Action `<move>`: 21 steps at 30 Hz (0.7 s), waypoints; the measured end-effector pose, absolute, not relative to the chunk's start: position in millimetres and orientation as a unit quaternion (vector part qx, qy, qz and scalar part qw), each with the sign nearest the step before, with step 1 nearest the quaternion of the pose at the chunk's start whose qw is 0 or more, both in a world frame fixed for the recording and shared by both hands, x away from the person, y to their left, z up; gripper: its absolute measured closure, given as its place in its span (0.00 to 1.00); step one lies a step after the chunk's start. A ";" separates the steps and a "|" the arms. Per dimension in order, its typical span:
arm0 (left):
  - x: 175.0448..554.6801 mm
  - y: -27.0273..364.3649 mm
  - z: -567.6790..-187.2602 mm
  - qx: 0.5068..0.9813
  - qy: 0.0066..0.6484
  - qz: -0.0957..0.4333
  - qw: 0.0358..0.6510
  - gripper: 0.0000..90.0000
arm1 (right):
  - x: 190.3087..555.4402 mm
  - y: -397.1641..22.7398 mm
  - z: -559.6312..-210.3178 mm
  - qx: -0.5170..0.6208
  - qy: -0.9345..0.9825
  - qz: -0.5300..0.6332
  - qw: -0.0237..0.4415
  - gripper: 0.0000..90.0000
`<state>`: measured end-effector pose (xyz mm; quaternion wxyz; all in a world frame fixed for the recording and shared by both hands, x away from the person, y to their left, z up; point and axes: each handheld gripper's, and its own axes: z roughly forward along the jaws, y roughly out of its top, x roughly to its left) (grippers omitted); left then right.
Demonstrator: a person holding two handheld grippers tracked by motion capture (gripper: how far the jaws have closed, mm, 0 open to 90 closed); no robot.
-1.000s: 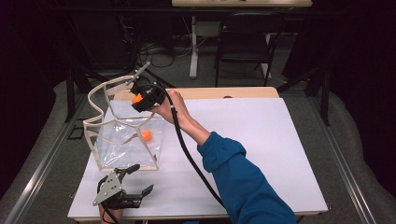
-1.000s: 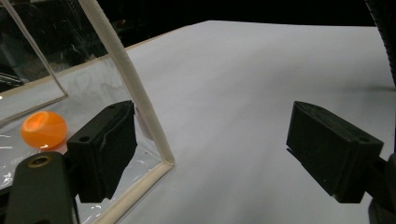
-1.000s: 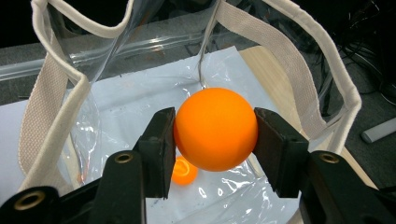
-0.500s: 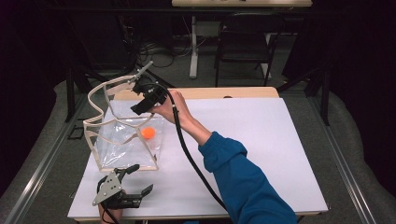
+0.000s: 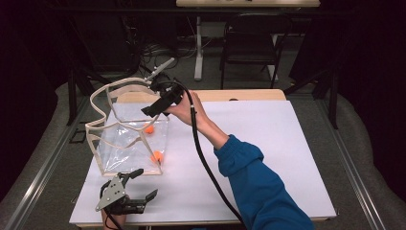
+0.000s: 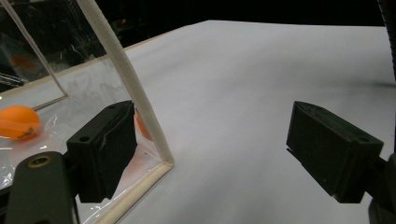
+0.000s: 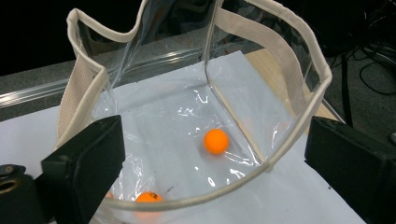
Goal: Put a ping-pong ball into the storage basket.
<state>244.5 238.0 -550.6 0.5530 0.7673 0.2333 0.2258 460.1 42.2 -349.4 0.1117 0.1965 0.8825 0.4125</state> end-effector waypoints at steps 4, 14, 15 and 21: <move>244.8 236.4 -550.6 0.767 0.236 0.225 0.553 0.18 | 458.3 34.5 -348.8 0.197 0.881 0.417 0.108 0.03; 244.4 237.4 -551.7 0.765 0.240 0.227 0.552 0.18 | 453.8 6.4 -348.0 0.201 0.876 0.425 0.107 0.00; 244.5 237.9 -551.5 0.766 0.240 0.228 0.552 0.18 | 453.5 3.8 -348.1 0.203 0.876 0.424 0.106 0.00; 243.7 237.8 -551.4 0.767 0.238 0.227 0.551 0.18 | 452.6 -11.1 -352.9 0.208 0.874 0.425 0.112 0.00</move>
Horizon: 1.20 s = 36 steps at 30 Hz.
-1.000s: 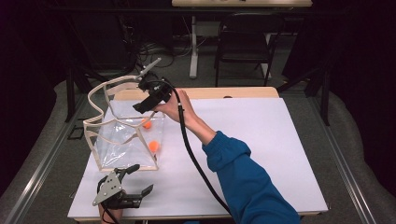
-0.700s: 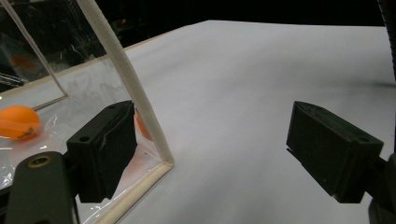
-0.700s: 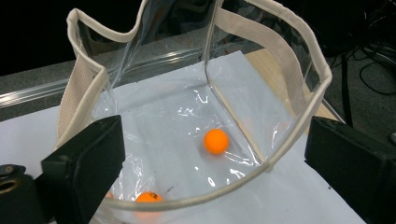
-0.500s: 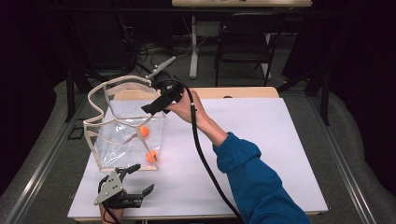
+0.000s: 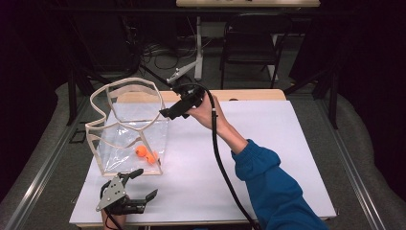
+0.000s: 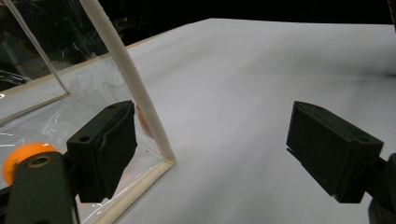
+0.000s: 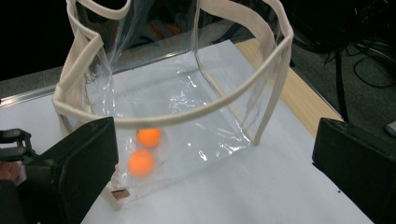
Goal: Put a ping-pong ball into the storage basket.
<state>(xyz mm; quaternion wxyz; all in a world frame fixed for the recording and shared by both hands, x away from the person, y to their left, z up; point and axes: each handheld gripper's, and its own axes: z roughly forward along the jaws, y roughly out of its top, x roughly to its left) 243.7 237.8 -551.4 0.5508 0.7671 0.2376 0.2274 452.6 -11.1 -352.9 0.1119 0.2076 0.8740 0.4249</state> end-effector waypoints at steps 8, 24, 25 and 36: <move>241.4 239.4 -550.7 0.766 0.236 0.228 0.552 0.18 | 447.7 -30.0 -365.0 0.219 0.874 0.420 0.111 0.00; 240.9 239.3 -550.5 0.765 0.237 0.229 0.553 0.18 | 426.2 -58.1 -383.7 0.214 0.876 0.415 0.124 0.00; 240.8 239.3 -550.5 0.765 0.238 0.229 0.553 0.18 | 424.3 -60.6 -384.9 0.215 0.875 0.415 0.125 0.00; 240.8 239.7 -550.4 0.765 0.237 0.230 0.552 0.18 | 412.4 -78.1 -398.0 0.218 0.876 0.410 0.133 0.00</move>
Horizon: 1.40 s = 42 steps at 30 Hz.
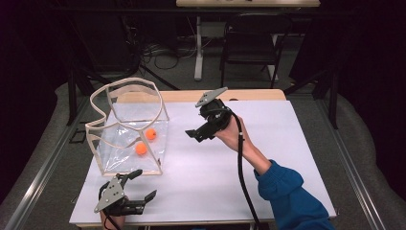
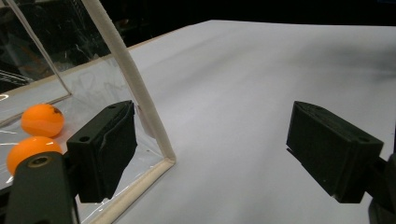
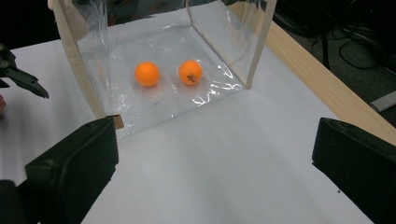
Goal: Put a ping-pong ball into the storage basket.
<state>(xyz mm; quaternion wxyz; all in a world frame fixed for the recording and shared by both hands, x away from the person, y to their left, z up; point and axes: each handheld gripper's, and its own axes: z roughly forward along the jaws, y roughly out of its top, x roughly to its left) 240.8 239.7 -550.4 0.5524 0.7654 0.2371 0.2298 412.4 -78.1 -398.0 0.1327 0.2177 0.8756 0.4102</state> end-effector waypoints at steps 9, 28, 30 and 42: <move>240.8 239.6 -550.4 0.764 0.239 0.230 0.553 0.18 | 402.9 -95.5 -412.8 0.227 0.875 0.406 0.131 0.00; 241.3 239.5 -550.5 0.766 0.238 0.230 0.552 0.18 | 383.8 -130.0 -438.3 0.246 0.871 0.403 0.134 0.00; 241.2 239.5 -550.5 0.765 0.238 0.230 0.552 0.18 | 381.6 -133.2 -440.8 0.249 0.871 0.401 0.134 0.00; 241.1 239.3 -550.5 0.766 0.237 0.230 0.552 0.18 | 367.3 -153.6 -460.6 0.263 0.869 0.398 0.133 0.00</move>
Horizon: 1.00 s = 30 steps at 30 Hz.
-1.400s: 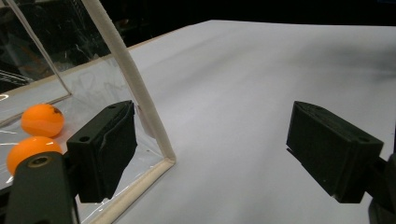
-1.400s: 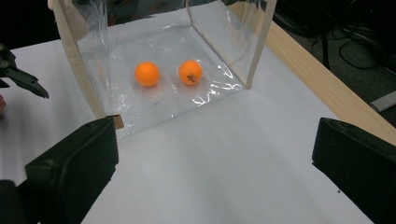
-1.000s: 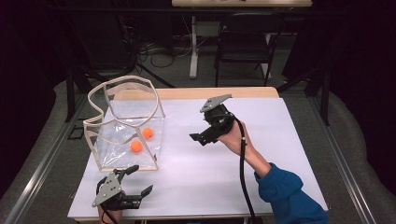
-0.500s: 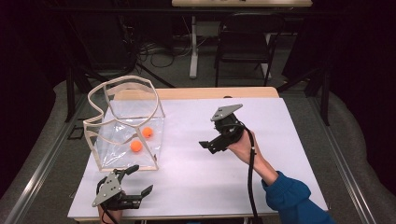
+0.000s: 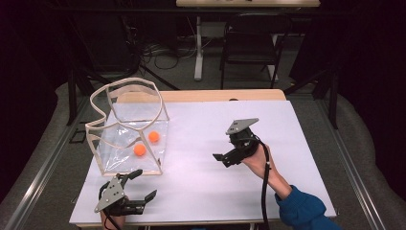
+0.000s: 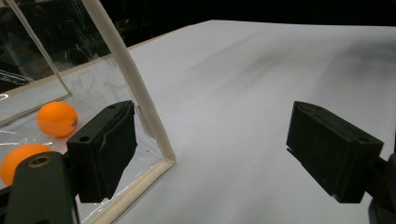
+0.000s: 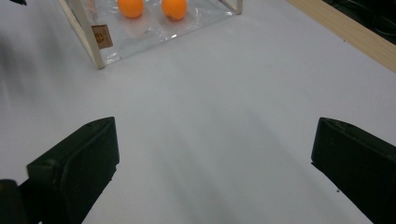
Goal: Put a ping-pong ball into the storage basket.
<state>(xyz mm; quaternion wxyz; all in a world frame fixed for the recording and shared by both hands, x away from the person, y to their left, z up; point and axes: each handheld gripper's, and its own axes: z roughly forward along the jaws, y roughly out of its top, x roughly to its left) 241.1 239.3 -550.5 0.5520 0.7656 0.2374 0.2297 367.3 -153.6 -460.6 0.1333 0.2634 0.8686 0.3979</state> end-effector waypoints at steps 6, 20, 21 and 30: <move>241.2 239.0 -550.6 0.766 0.238 0.230 0.552 0.18 | 359.4 -162.9 -474.0 0.268 0.871 0.390 0.131 0.00; 240.9 239.1 -550.5 0.766 0.238 0.230 0.552 0.18 | 337.7 -187.4 -494.2 0.286 0.864 0.391 0.134 0.00; 241.0 238.9 -550.6 0.766 0.237 0.230 0.552 0.18 | 335.6 -189.6 -496.2 0.289 0.864 0.390 0.133 0.00; 240.9 238.5 -550.5 0.766 0.237 0.231 0.551 0.18 | 318.9 -207.7 -509.1 0.307 0.855 0.396 0.134 0.00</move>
